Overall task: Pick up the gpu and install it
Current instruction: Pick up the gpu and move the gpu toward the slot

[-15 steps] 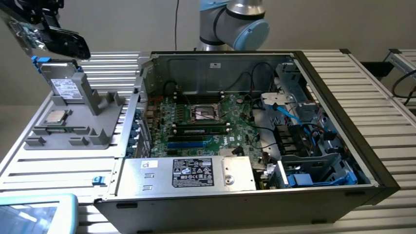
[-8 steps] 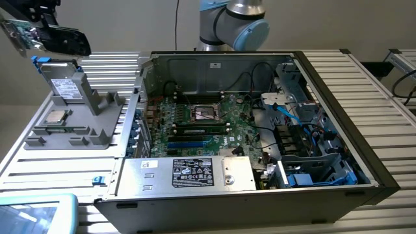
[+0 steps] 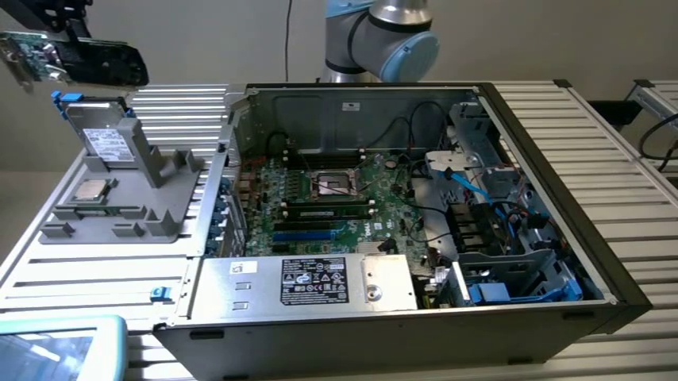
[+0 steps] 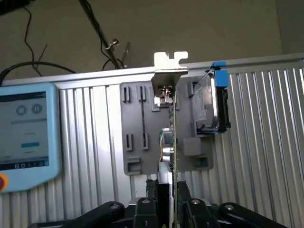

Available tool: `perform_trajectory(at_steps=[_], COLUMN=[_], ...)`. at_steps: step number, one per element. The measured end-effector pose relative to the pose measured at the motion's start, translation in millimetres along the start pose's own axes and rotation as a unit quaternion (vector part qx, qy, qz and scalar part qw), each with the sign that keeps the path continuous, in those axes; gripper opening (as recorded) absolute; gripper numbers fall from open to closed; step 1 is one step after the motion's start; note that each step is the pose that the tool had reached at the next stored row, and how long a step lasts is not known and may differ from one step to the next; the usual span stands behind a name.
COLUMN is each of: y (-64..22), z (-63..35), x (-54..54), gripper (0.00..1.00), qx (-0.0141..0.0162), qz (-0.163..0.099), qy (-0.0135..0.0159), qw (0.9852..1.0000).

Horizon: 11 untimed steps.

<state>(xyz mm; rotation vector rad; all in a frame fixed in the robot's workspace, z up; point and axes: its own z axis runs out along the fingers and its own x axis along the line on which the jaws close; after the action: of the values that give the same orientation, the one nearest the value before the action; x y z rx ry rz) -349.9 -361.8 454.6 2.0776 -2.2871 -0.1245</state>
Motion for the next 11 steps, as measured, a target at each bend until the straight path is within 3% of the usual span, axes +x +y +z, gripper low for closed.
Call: perform_trajectory(at_steps=[5,10,11], y=[0.0,0.0,-0.1], z=[0.0,0.0,0.0], x=[0.0,0.0,0.0], gripper=[0.27,0.27,0.27], qx=[0.0014,0.0093,0.0098], qz=[-0.026,-0.043,-0.045], qy=[0.0022,0.0032,0.0039], qw=[0.9997,0.9990,0.9989])
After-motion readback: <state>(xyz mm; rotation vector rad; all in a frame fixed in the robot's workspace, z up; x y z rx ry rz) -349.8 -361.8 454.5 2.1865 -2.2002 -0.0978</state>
